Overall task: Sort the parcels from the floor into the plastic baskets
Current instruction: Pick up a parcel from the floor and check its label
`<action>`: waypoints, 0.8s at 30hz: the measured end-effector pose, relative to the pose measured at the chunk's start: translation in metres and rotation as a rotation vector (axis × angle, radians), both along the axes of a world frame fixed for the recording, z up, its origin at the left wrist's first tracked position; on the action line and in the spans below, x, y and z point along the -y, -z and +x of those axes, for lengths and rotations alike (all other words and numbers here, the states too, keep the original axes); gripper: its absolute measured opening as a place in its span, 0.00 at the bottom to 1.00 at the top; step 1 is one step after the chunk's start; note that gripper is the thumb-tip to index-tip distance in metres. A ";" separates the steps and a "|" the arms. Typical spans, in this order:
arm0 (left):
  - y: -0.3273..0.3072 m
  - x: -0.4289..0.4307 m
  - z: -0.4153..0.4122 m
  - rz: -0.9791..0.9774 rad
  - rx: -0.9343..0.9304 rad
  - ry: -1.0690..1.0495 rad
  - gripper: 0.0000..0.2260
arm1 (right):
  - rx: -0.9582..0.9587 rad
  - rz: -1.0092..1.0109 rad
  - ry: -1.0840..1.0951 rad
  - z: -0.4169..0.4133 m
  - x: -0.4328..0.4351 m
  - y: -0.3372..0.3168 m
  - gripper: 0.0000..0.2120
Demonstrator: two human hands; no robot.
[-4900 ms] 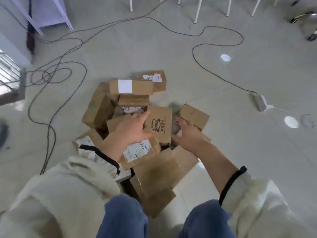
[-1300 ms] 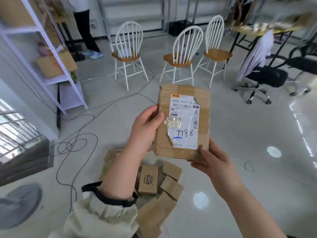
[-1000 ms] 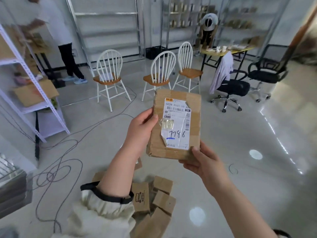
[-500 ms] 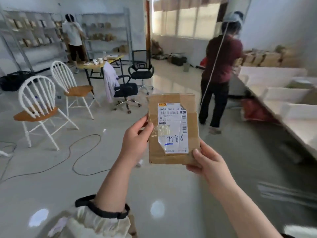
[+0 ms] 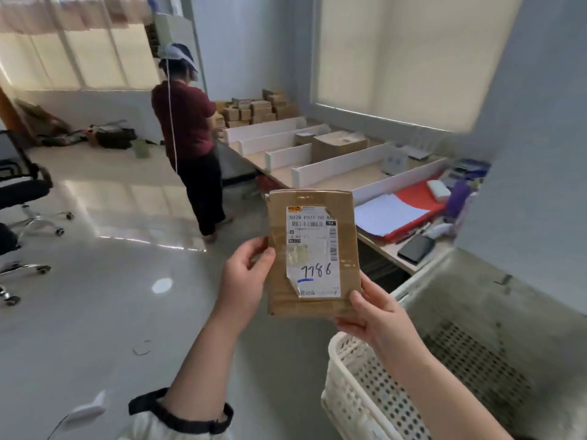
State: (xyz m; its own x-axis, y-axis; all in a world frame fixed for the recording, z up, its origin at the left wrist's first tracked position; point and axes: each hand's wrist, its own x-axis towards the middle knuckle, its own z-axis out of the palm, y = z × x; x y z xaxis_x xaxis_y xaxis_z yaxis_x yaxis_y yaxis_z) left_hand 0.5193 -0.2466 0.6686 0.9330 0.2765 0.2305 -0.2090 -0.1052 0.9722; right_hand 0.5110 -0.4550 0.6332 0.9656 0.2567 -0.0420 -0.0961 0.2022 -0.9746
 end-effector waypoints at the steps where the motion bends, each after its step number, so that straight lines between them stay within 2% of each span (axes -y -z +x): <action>1: 0.000 0.017 0.011 0.008 0.004 0.040 0.08 | -0.004 -0.004 0.033 0.003 0.017 0.000 0.19; 6: 0.009 0.104 0.057 -0.010 0.000 0.240 0.08 | -0.012 -0.025 0.226 0.011 0.101 0.004 0.18; 12: 0.025 0.207 0.084 -0.095 -0.094 0.529 0.10 | -0.100 -0.024 0.516 -0.003 0.187 0.022 0.19; 19: 0.050 0.337 0.102 0.059 -0.168 0.888 0.09 | -0.190 -0.064 0.925 -0.055 0.265 0.038 0.21; 24: 0.072 0.420 0.083 0.162 -0.210 1.115 0.10 | -0.296 -0.106 1.129 -0.104 0.311 0.050 0.21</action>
